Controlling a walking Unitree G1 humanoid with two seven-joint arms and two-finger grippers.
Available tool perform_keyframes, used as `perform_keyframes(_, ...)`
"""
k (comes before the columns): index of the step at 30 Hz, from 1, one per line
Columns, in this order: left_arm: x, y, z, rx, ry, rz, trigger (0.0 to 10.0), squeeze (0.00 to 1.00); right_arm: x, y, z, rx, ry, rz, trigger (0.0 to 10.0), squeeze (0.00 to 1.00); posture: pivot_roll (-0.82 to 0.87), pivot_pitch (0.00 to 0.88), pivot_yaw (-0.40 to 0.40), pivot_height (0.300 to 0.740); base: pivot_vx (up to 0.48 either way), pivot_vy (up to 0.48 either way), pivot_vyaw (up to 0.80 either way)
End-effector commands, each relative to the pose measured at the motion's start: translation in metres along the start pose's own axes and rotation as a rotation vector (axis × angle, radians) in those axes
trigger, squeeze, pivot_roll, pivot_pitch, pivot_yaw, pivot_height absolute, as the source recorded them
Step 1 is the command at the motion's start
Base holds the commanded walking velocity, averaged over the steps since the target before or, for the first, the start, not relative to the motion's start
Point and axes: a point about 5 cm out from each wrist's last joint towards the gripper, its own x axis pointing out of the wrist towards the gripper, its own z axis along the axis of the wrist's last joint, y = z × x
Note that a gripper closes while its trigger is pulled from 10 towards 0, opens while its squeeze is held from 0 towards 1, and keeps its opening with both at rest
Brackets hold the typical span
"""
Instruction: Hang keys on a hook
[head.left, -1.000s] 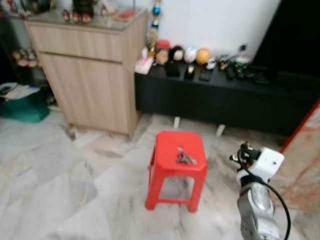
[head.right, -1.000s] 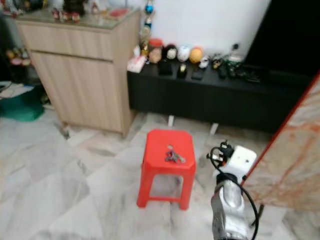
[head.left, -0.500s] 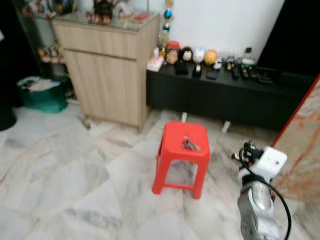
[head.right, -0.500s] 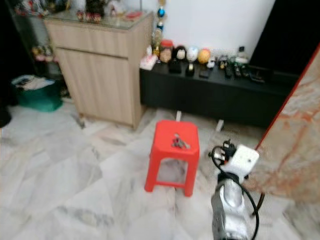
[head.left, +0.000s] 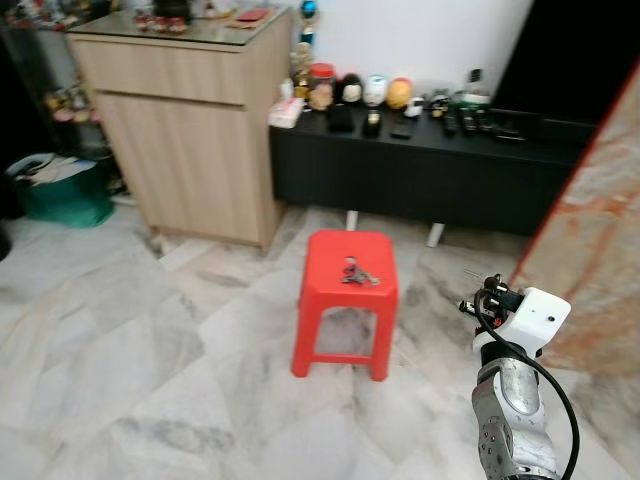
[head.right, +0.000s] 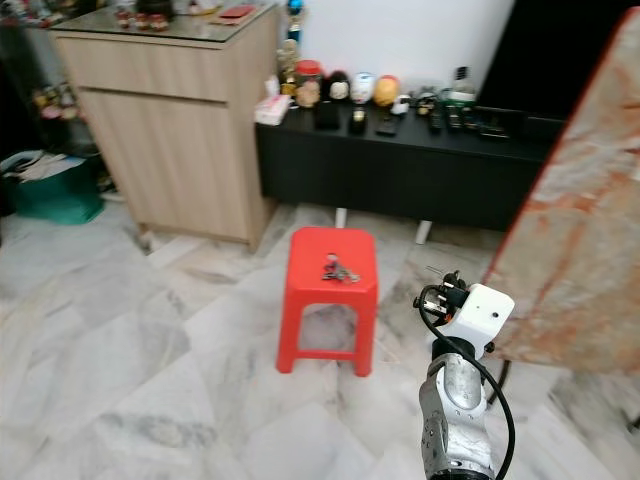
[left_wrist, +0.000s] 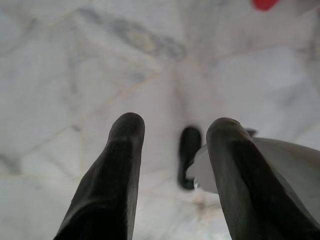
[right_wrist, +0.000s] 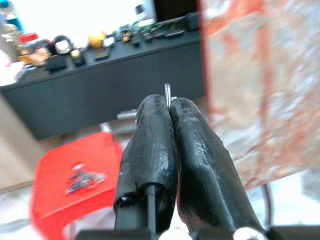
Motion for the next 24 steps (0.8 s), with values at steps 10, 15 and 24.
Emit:
perform_keyframes(10, -0.0035, 0.0015, -0.009, 0.024, 0.03, -0.002, 10.0, 0.0, 0.0021, 0.0032, 0.0026, 0.012, -0.012, -0.004, 10.0, 0.0, 0.08, 0.0, -0.067, 0.718, 0.0, -0.48, 0.0)
perform_keyframes(15, -0.0031, 0.0002, -0.0081, 0.031, 0.022, -0.006, 10.0, 0.0, 0.0026, 0.0028, 0.0031, 0.014, -0.014, -0.007, 10.0, 0.0, 0.08, 0.0, -0.068, 0.718, 0.0, -0.48, 0.0)
perform_keyframes(24, -0.0026, -0.004, -0.0091, 0.035, 0.024, -0.012, 10.0, 0.0, 0.0042, -0.0004, 0.0024, 0.033, -0.005, -0.028, 10.0, 0.0, 0.08, 0.0, -0.066, 0.718, 0.0, -0.48, 0.0)
